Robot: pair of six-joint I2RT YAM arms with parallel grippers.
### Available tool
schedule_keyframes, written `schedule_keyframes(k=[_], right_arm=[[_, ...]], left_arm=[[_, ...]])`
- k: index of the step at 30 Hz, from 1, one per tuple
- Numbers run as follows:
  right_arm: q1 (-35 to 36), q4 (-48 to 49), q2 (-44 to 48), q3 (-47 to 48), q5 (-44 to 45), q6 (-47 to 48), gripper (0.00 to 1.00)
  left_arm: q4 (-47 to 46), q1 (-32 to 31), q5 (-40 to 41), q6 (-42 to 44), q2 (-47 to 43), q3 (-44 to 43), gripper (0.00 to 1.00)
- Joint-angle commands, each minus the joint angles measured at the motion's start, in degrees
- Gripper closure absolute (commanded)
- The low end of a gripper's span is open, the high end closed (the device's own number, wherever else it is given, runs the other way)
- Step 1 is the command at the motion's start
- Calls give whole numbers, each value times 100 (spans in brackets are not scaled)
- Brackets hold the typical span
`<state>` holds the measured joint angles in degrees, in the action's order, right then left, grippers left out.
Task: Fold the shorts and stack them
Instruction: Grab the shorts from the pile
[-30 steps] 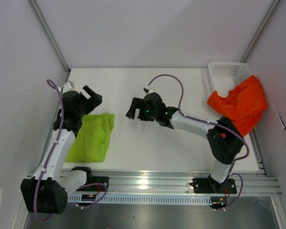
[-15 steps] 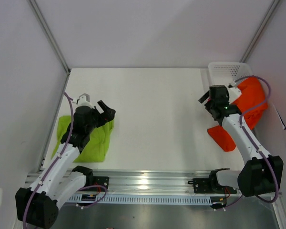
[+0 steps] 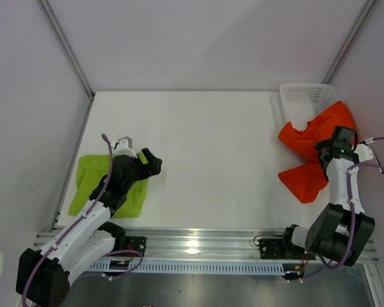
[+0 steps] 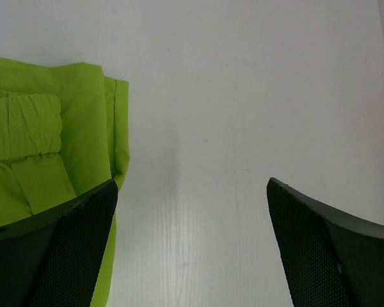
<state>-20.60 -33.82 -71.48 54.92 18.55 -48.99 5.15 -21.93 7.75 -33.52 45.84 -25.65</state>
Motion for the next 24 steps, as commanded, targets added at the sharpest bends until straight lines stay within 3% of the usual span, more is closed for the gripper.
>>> schedule_keyframes(k=[1, 12, 17, 18, 21, 24], right_arm=[[-382, 253, -137, 11, -228, -5, 1], [-691, 1334, -726, -139, -97, -260, 10], [-700, 1563, -850, -191, -26, -418, 34], [-700, 1650, -841, -227, -53, -418, 49], [-700, 1835, -788, -297, -132, -462, 66], [-709, 1853, -753, -236, -228, -419, 90]], left_arm=[[-480, -83, 218, 311, -41, 191, 1], [-708, -188, 324, 381, 39, 139, 1], [-743, -215, 341, 399, -76, 201, 1], [-735, -224, 359, 407, -76, 183, 1], [-664, -224, 376, 425, -93, 148, 1], [-664, -232, 385, 425, -111, 157, 1]])
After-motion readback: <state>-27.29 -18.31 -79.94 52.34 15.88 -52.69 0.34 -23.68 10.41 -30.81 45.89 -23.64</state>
